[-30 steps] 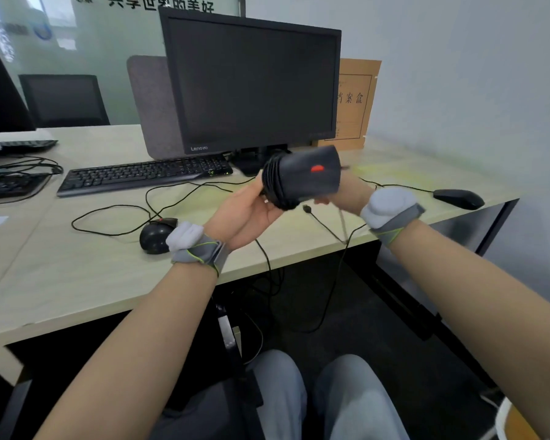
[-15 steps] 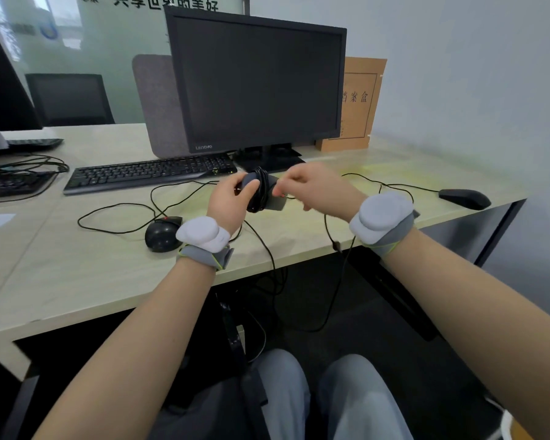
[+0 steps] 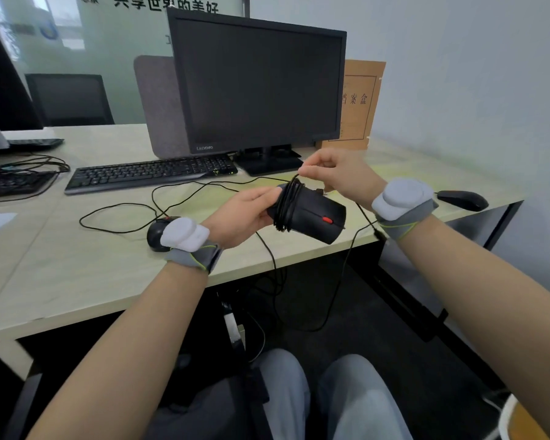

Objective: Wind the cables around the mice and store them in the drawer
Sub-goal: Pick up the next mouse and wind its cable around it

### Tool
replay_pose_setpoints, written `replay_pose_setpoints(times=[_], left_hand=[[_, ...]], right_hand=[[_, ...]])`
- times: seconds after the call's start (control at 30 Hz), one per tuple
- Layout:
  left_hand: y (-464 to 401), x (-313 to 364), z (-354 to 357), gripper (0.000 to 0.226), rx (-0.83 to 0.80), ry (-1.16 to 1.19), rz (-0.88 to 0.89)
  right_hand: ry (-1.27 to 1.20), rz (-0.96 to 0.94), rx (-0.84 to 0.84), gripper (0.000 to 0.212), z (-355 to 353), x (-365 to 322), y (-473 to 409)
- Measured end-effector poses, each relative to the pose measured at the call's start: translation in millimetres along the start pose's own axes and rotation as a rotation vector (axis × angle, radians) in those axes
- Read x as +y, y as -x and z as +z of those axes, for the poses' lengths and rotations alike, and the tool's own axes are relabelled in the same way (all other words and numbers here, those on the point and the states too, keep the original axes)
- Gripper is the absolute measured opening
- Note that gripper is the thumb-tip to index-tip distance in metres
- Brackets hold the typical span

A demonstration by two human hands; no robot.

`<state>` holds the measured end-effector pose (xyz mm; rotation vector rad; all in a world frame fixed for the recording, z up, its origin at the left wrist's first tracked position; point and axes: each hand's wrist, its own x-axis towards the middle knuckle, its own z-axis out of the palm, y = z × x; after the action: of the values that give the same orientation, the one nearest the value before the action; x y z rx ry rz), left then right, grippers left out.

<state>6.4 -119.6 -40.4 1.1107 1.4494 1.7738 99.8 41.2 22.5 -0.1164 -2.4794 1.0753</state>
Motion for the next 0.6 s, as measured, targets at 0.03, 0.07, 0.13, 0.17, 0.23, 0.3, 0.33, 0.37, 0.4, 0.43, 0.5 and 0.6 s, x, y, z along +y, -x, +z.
replay_pose_setpoints(times=[0.03,0.07,0.13,0.17,0.23,0.3,0.33,0.37,0.4,0.43,0.5,0.6], left_hand=[[1,1,2,0.029,-0.008,0.085,-0.001],[1,2,4,0.030,-0.009,0.166,0.000],[0,5,9,0.030,0.025,0.315,0.011],[-1,7,11,0.031,0.064,0.387,0.025],[-5,12,13,0.030,0.171,0.533,0.070],[-10,16,12,0.026,0.296,0.616,0.112],[-12,17,12,0.024,0.364,0.618,0.127],[-13,17,12,0.022,0.430,0.602,0.138],[-14,17,12,0.022,0.493,0.565,0.142],[-13,16,12,0.022,0.551,0.504,0.133],[-10,11,12,0.021,0.617,0.349,0.088],[-4,5,10,0.018,0.603,0.299,0.080]], right_hand=[[-0.048,-0.006,-0.006,0.008,1,1,3],[-0.080,-0.009,-0.014,0.009,2,2,4],[-0.079,0.032,-0.046,0.026,6,4,3],[-0.013,0.079,-0.072,0.036,9,4,5],[0.081,0.110,-0.096,0.037,17,6,5],[0.021,0.108,-0.111,0.025,25,9,9],[0.005,0.127,-0.140,0.020,28,9,11],[-0.002,0.151,-0.182,0.017,31,9,14],[0.006,0.171,-0.233,0.017,35,7,16],[0.020,0.179,-0.281,0.018,40,4,18],[0.029,0.187,-0.323,0.019,47,-2,23],[0.009,0.194,-0.350,0.020,54,-10,26]])
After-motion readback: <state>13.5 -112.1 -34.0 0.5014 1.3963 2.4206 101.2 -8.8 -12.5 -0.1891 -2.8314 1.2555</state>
